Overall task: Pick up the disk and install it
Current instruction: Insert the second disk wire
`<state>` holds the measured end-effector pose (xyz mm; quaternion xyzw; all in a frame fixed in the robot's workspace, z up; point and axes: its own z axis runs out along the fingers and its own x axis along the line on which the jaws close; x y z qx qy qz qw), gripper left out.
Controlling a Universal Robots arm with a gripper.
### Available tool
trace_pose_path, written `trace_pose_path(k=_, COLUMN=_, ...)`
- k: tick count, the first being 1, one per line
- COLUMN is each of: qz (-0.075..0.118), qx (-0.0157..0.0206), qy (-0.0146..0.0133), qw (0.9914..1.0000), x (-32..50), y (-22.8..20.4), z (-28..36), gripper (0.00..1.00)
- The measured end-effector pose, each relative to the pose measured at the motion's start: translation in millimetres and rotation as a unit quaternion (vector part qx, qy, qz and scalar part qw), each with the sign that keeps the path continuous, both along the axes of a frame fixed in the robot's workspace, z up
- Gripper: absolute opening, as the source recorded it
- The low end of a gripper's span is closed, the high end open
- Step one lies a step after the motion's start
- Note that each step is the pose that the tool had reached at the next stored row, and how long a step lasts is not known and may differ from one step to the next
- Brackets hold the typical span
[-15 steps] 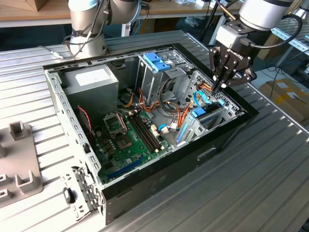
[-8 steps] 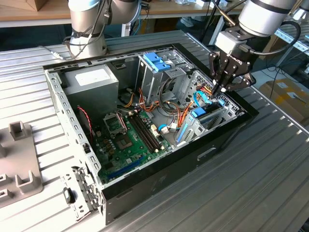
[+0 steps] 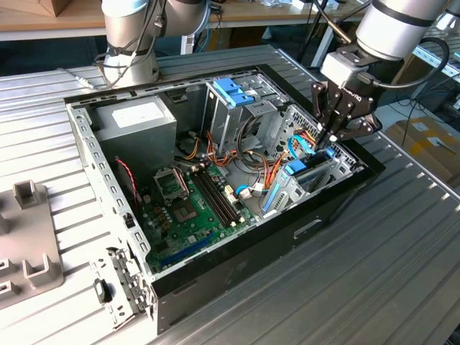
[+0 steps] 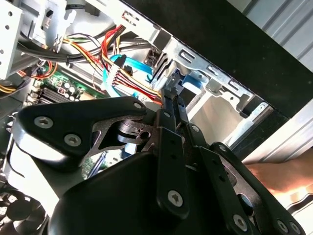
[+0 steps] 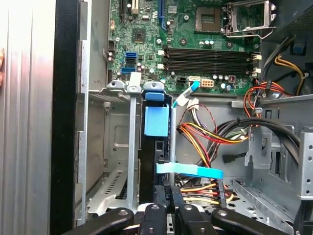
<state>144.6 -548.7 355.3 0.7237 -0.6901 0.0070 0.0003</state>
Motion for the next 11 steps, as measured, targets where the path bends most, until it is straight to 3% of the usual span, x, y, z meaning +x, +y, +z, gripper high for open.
trace_pose_path(k=11, qz=0.0, qx=0.0, qy=0.0, qw=1.0, x=-2.0, y=-1.8, z=-1.6, gripper=0.16)
